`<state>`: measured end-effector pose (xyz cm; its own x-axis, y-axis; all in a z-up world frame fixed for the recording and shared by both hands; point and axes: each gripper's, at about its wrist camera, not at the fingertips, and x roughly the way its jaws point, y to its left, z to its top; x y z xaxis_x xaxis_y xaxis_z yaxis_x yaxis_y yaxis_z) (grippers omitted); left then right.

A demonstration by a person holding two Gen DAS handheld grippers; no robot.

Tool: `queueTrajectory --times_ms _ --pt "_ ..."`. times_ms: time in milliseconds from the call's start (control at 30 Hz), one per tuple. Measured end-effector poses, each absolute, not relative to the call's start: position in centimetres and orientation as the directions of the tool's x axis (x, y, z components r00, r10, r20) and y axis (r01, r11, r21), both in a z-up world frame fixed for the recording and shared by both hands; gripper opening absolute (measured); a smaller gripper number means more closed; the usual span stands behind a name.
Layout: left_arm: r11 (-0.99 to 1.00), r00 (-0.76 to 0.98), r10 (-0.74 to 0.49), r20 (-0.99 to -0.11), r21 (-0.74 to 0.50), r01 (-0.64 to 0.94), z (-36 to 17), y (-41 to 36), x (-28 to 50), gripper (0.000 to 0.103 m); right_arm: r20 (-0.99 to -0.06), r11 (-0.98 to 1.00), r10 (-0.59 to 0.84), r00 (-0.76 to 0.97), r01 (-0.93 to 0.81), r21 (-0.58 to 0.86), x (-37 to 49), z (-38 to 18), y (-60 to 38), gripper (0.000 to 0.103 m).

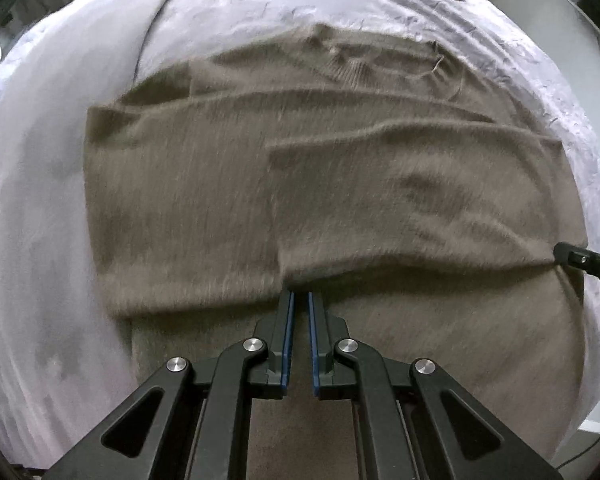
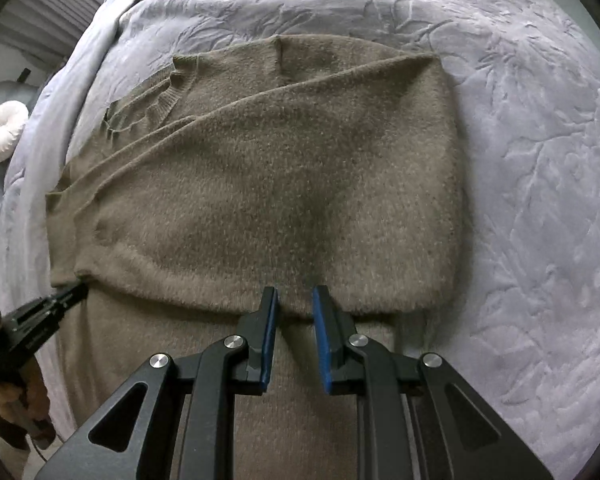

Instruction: Fold small clothes

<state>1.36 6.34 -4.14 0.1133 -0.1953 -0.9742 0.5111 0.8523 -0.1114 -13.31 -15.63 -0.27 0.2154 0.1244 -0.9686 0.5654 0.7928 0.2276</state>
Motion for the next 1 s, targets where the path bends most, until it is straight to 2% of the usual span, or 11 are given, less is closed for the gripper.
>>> queueTrajectory --times_ms 100,167,333,433,567,733,933,967,1000 --pt "0.866 0.115 -0.204 -0.972 -0.124 0.485 -4.1 7.0 1.1 0.008 -0.970 0.800 0.116 0.212 0.559 0.218 -13.2 0.1 -15.4 0.023" --pt "0.869 0.118 -0.205 -0.972 -0.125 0.479 -4.0 7.1 1.0 0.008 -0.969 0.797 0.116 0.217 0.563 0.221 -13.1 0.2 -15.3 0.030" --pt "0.874 0.111 -0.217 -0.970 -0.142 0.466 -3.7 7.8 0.7 0.008 -0.969 0.798 0.110 0.223 0.561 0.219 -12.8 0.6 -14.5 0.038" --pt "0.878 0.117 -0.225 -0.967 -0.150 0.455 -3.4 8.0 1.5 0.008 -0.969 0.799 0.111 0.222 0.559 0.220 -12.7 0.8 -14.2 0.038" --pt "0.885 0.144 -0.192 -0.971 -0.108 0.452 -2.9 8.3 1.6 0.008 -0.968 0.798 0.107 0.227 0.561 0.220 -12.5 1.0 -13.8 0.044" --pt "0.885 0.160 -0.137 -0.978 -0.048 0.463 -3.2 8.3 1.7 0.008 -0.968 0.800 0.107 0.229 0.558 0.221 -12.1 1.2 -13.2 0.044" --pt "0.891 0.143 -0.146 -0.979 -0.067 0.449 -3.2 9.1 2.0 0.010 -0.967 0.801 0.107 0.231 0.555 0.222 -11.7 1.3 -12.7 0.044" --pt "0.892 0.138 -0.143 -0.980 -0.068 0.447 -3.3 9.2 2.0 0.021 -0.967 0.801 0.108 0.231 0.557 0.222 -11.7 1.3 -12.6 0.044" --pt "0.894 0.132 -0.144 -0.981 -0.072 0.442 -3.3 9.3 2.1 0.070 -0.967 0.800 0.109 0.231 0.557 0.223 -11.7 1.4 -12.5 0.044"
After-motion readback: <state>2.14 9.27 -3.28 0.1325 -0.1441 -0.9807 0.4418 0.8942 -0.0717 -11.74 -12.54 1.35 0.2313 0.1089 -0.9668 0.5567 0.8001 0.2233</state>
